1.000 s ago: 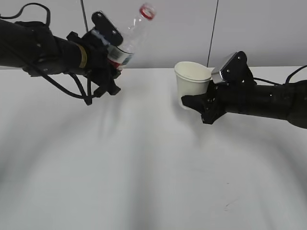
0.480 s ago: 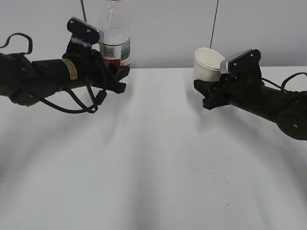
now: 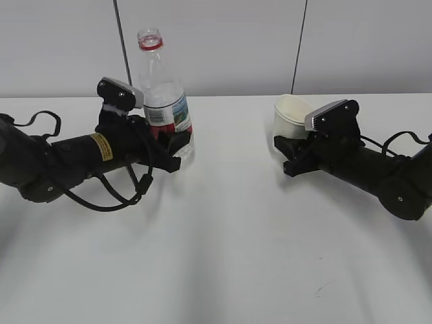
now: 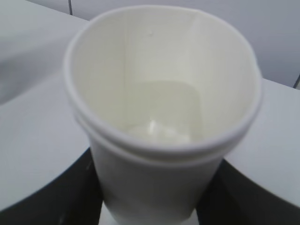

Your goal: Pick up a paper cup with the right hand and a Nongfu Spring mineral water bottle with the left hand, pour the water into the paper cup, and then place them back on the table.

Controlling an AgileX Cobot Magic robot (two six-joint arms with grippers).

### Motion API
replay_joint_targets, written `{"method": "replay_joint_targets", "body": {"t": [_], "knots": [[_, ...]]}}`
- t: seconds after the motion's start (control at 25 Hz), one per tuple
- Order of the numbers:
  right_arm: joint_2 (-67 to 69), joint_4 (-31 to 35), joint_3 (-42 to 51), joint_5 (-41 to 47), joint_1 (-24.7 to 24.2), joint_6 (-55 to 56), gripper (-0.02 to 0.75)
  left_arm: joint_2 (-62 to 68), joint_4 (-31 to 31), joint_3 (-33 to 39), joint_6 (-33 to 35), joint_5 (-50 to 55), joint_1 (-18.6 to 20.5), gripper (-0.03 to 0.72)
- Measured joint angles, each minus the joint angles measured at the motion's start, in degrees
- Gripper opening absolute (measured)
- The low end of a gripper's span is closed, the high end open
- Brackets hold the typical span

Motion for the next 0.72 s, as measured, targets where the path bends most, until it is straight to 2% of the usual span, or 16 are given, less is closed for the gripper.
{"method": "replay_joint_targets", "body": {"t": [0.4,0.72], "knots": [[4.02,1.21,0.0,-4.28,0.0,-2.64,0.377,4.06,0.0,0.3,2.52,-1.73,0.03,0.329],[4.11,3.06,0.0,-5.1,0.0,-2.84,0.377,4.1,0.0,0.3,4.21,1.62,0.03,0.329]]}}
